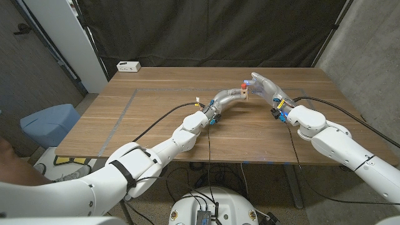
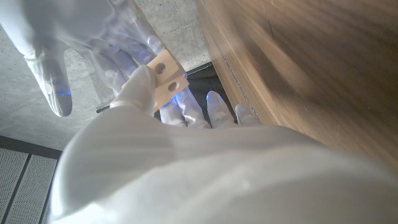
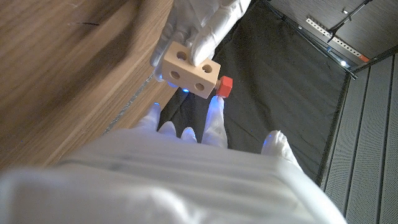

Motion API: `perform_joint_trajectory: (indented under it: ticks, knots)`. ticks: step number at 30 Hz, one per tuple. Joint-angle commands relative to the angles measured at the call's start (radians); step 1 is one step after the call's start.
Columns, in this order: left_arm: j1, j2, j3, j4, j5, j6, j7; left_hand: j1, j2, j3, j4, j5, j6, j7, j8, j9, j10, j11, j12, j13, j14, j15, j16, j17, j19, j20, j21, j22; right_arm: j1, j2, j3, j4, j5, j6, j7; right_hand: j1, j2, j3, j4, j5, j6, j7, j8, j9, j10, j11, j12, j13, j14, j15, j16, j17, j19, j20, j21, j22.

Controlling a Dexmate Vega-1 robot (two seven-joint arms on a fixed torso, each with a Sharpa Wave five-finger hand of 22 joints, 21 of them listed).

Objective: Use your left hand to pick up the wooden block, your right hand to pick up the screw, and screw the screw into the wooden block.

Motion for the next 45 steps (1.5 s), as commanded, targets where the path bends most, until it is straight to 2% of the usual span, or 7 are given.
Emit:
perform_joint_trajectory:
  ticks: [1, 9, 15, 41, 45]
  knots:
    - [0.007, 0.004, 0.003, -0.013, 0.002, 0.01, 0.009, 0.0, 0.01, 0.017, 0.011, 0.006, 0.049, -0.004, 0.007, 0.002, 0.009, 0.001, 0.003, 0.003, 0.008, -0.048, -0.002, 0.005, 0.006, 0.004, 0.007, 0.006, 0.003, -0.008, 0.0, 0.0, 0.004, -0.003, 0.006, -0.009, -0.003, 0.005, 0.005, 0.011, 0.017, 0.002, 0.013, -0.001, -0.005, -0.003, 0.01, 0.001, -0.067, -0.003, 0.005, 0.001, -0.004, 0.001, -0.001, 0.003]
    - [-0.003, -0.008, 0.003, 0.012, 0.001, 0.001, 0.005, 0.0, 0.01, 0.017, 0.011, 0.006, 0.049, -0.004, 0.006, 0.002, 0.01, 0.001, 0.004, 0.003, 0.008, -0.048, -0.002, 0.005, 0.006, 0.006, 0.007, 0.006, -0.004, -0.012, 0.005, -0.002, 0.006, 0.001, 0.003, -0.008, -0.002, 0.006, 0.005, 0.012, 0.038, 0.009, 0.02, -0.004, -0.003, -0.002, 0.013, 0.001, -0.066, -0.003, 0.007, -0.001, -0.003, -0.001, 0.002, 0.003]
    - [0.0, -0.01, 0.003, 0.011, 0.0, 0.003, 0.007, 0.0, 0.009, 0.016, 0.01, 0.006, 0.049, -0.005, 0.006, 0.002, 0.009, 0.002, 0.003, 0.003, 0.009, -0.049, -0.001, 0.005, 0.005, 0.005, 0.007, 0.006, -0.014, -0.014, 0.012, -0.007, 0.006, 0.004, -0.006, -0.006, -0.001, 0.007, 0.003, 0.013, 0.057, 0.016, 0.025, -0.006, 0.007, -0.012, 0.018, 0.001, -0.06, -0.002, 0.01, -0.002, 0.004, -0.003, 0.005, 0.002]
    - [0.036, 0.025, 0.005, -0.073, 0.001, 0.042, 0.026, -0.001, 0.01, 0.018, 0.011, 0.006, 0.049, -0.004, 0.007, 0.003, 0.008, 0.001, 0.004, 0.003, 0.008, -0.048, -0.002, 0.005, 0.007, 0.005, 0.007, 0.006, -0.047, -0.014, 0.027, -0.036, 0.011, -0.007, -0.043, 0.003, 0.003, 0.014, -0.003, 0.017, 0.182, 0.026, 0.059, -0.01, 0.081, -0.037, 0.038, -0.001, -0.025, -0.008, 0.022, -0.008, 0.029, -0.011, 0.012, 0.002]
    - [0.035, 0.026, 0.006, -0.075, 0.001, 0.046, 0.025, -0.001, 0.009, 0.018, 0.011, 0.006, 0.05, -0.004, 0.007, 0.003, 0.009, 0.002, 0.004, 0.003, 0.009, -0.05, -0.002, 0.005, 0.008, 0.003, 0.007, 0.006, -0.051, -0.012, 0.028, -0.041, 0.007, -0.007, -0.053, 0.005, 0.005, 0.016, -0.005, 0.017, 0.206, 0.032, 0.065, -0.01, 0.105, -0.032, 0.044, -0.001, -0.017, -0.008, 0.024, -0.009, 0.032, -0.012, 0.012, 0.002]
